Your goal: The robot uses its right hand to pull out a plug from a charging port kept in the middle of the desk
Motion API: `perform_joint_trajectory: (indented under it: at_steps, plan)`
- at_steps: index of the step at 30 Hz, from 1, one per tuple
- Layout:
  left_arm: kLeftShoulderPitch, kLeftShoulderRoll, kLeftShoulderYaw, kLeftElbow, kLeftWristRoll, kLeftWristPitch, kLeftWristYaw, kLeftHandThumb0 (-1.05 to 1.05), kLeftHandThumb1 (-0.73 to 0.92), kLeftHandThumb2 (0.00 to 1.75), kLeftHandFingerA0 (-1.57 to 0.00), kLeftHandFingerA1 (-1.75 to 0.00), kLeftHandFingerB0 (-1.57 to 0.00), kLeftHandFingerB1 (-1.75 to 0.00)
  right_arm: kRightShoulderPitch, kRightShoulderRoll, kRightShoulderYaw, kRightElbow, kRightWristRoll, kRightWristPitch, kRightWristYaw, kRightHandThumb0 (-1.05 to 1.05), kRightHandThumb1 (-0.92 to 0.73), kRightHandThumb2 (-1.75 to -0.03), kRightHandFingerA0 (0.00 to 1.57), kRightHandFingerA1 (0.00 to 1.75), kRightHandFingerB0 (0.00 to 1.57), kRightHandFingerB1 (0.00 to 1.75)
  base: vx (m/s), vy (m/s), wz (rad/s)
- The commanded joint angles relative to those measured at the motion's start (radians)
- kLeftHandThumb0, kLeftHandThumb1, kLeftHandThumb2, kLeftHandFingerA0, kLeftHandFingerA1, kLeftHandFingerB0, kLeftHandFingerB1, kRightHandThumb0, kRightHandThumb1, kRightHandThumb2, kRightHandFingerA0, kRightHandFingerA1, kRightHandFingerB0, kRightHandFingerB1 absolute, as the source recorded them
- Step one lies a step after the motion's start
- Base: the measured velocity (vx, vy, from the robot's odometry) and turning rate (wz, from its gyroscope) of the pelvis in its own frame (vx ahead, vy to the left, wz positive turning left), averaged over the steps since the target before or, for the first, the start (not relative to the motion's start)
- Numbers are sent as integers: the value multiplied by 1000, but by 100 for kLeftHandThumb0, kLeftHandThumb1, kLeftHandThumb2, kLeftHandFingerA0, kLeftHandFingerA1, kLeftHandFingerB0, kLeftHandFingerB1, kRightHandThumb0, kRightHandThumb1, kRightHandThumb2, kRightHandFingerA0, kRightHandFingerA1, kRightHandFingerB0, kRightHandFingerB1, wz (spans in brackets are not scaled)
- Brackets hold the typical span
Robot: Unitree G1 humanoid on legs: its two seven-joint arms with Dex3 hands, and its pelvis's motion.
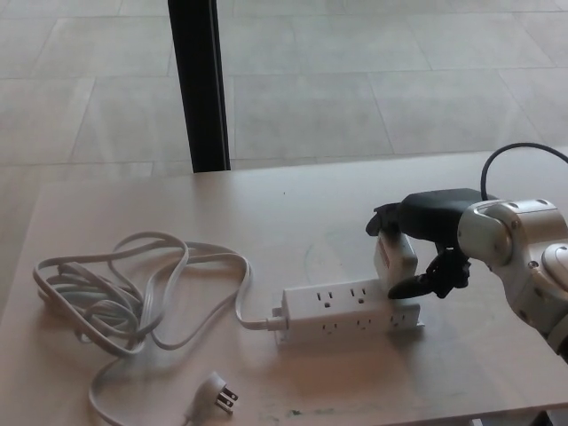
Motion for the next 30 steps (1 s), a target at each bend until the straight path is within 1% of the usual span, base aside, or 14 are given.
perform_joint_trajectory:
  at_steps: [1, 3, 4, 6, 7, 8, 9, 10, 14, 16, 20, 21, 29, 30]
  plan:
    - [1, 11, 4, 8, -10, -10, -3, -70, 86, 66, -79, -63, -53, -47, 6, -7, -11, -10, -3, 8, -15, -68, -63, -59, 74, 128, 20, 32, 0, 0, 0]
    - [-4, 12, 7, 15, -13, -6, -4, -71, 85, 66, -81, -63, -55, -46, 10, -2, -16, -8, 1, -2, -33, -58, -64, -59, 81, 125, 24, 34, 0, 0, 0]
    - [-4, 9, 6, 21, -13, -8, -5, -70, 85, 66, -81, -63, -55, -45, 13, -3, -19, -11, 4, -3, -33, -60, -53, -84, 86, 116, 20, 47, 0, 0, 0]
    - [0, 7, 9, 17, -16, -14, -8, -70, 85, 66, -81, -65, -56, -49, 14, -2, -18, -10, 0, -1, -38, -56, -53, -83, 83, 113, 21, 47, 0, 0, 0]
    - [-1, 7, 11, 11, -18, 2, -8, -70, 86, 66, -79, -62, -57, -49, 9, 1, -14, -3, -8, 12, -40, -44, -67, -60, 76, 117, 23, 37, 0, 0, 0]
    - [0, 7, 11, 9, -19, 0, -8, -71, 86, 66, -78, -60, -58, -50, 10, 1, -15, -1, -8, 9, -46, -50, -53, -82, 84, 110, 19, 48, 0, 0, 0]
    - [2, 5, 12, 9, -18, -10, -7, -70, 86, 65, -78, -61, -57, -50, 8, -2, -11, 8, -13, 0, -57, -49, -53, -81, 83, 109, 21, 49, 0, 0, 0]
    - [0, 7, 12, 14, -17, -10, -9, -70, 86, 66, -79, -63, -55, -47, 7, 0, -12, 14, -15, -5, -73, -41, -66, -59, 76, 120, 29, 42, 0, 0, 0]
    - [-6, 7, 11, 32, -15, -12, -9, -70, 86, 66, -77, -60, -56, -48, 9, -4, -18, 27, -2, -45, -104, -27, -70, -63, 70, 143, 52, 51, 0, 0, 0]
    - [3, 2, 16, 27, -21, -23, -13, -69, 87, 66, -79, -62, -56, -47, 25, -2, -42, 18, 25, -75, -135, -31, -66, -66, 80, 161, 89, 66, 0, 0, 0]
    - [10, -1, 19, 10, -22, -14, -9, -70, 87, 66, -80, -62, -57, -46, 30, -6, -44, 2, 20, -76, -129, -29, -61, -66, 81, 157, 90, 68, 0, 0, 0]
    - [10, 2, 12, 24, -14, -21, -16, -71, 88, 66, -79, -59, -57, -45, 32, -12, -35, 2, 7, -80, -128, -26, -62, -69, 79, 140, 90, 68, 0, 0, 0]
    - [17, -1, 20, 16, -25, -20, -32, -71, 88, 66, -77, -57, -56, -45, 32, -17, -22, 16, -11, -60, -119, -31, -55, -63, 84, 149, 91, 71, 0, 0, 0]
    - [19, -1, 21, 13, -26, -19, -32, -71, 88, 67, -77, -55, -56, -44, 30, -14, -13, 18, -25, -44, -120, -31, -59, -70, 83, 157, 77, 78, 0, 0, 0]
